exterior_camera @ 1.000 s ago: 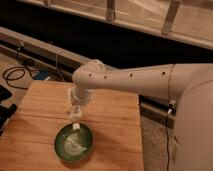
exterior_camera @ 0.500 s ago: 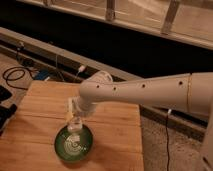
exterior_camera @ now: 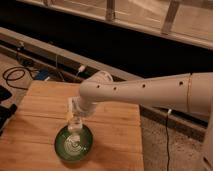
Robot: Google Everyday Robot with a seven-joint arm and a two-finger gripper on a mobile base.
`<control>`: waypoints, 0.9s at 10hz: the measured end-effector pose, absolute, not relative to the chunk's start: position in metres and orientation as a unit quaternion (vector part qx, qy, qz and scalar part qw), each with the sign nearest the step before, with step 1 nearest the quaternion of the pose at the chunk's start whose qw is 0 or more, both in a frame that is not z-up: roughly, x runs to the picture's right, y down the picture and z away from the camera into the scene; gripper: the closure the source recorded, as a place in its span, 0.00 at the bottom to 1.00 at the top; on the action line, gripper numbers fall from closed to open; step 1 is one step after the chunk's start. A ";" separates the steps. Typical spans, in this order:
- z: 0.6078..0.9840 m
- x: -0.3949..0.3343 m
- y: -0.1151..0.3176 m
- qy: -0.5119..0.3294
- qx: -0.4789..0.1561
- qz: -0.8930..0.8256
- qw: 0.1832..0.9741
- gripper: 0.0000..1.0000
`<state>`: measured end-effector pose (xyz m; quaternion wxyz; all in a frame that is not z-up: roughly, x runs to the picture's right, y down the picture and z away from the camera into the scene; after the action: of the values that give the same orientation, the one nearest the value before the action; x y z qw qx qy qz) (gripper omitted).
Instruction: Place the bottle in the ceramic bowl
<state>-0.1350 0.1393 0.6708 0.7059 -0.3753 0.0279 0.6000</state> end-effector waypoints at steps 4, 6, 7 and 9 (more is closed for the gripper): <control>0.678 -0.130 0.176 0.057 -0.389 0.601 0.696 1.00; 0.696 -0.124 0.212 0.072 -0.401 0.606 0.683 1.00; 0.703 -0.127 0.225 0.075 -0.410 0.604 0.679 1.00; 0.705 -0.129 0.230 0.075 -0.414 0.603 0.678 0.96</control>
<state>-0.1285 0.2305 0.7054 0.6780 -0.4139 0.0755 0.6028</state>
